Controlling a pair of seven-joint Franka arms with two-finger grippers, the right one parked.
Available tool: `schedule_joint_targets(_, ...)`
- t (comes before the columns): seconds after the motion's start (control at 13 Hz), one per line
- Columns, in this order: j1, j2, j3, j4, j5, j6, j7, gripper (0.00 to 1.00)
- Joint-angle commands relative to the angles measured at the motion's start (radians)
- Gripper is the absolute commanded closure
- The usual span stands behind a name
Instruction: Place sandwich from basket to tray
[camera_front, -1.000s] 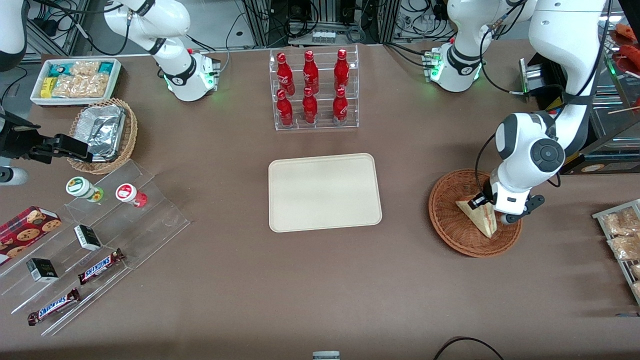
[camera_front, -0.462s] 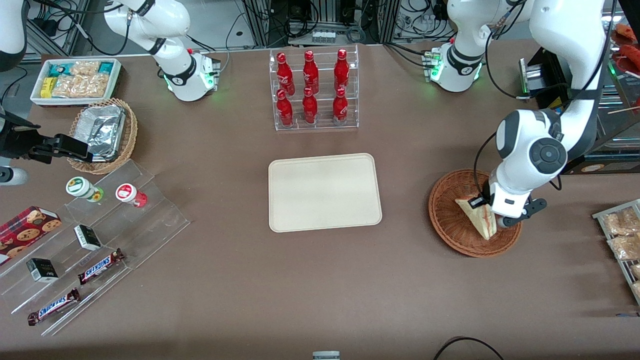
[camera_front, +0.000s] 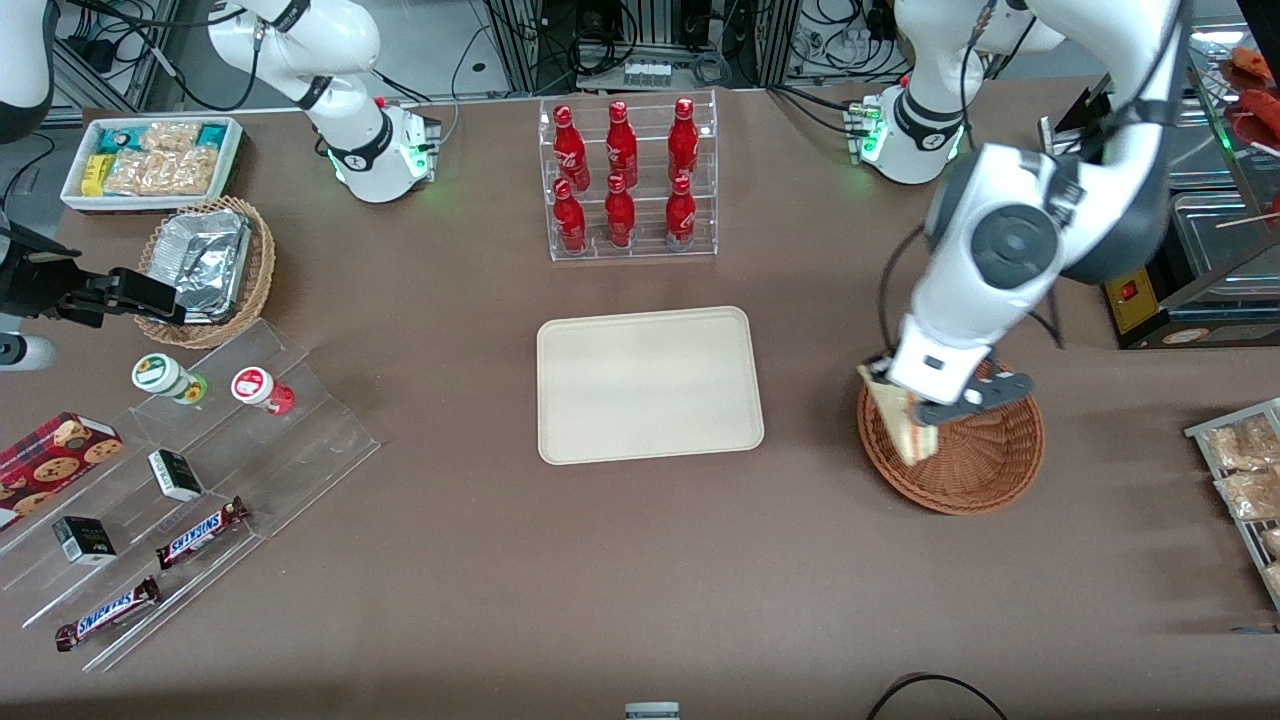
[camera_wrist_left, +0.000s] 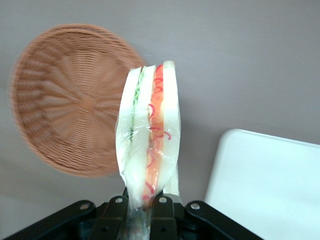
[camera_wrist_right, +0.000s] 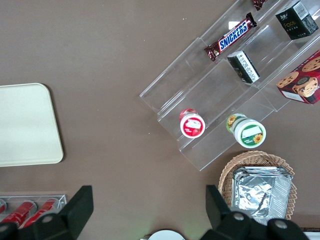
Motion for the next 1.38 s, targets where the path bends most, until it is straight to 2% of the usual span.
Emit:
schedule_joint_targets(0.0, -0.157, 0.134, 0.010, 0.131, -0.015, -0.016, -0.082, 1.00)
schedule_joint_targets(0.31, -0.317, 0.314, 0.010, 0.267, -0.037, 0.019, -0.143, 1.00)
schedule_joint_targets(0.77, -0.449, 0.449, 0.011, 0.262, -0.028, 0.162, -0.195, 1.00)
schedule_joint_targets(1.31, -0.481, 0.506, 0.013, 0.256, -0.024, 0.195, -0.240, 0.98)
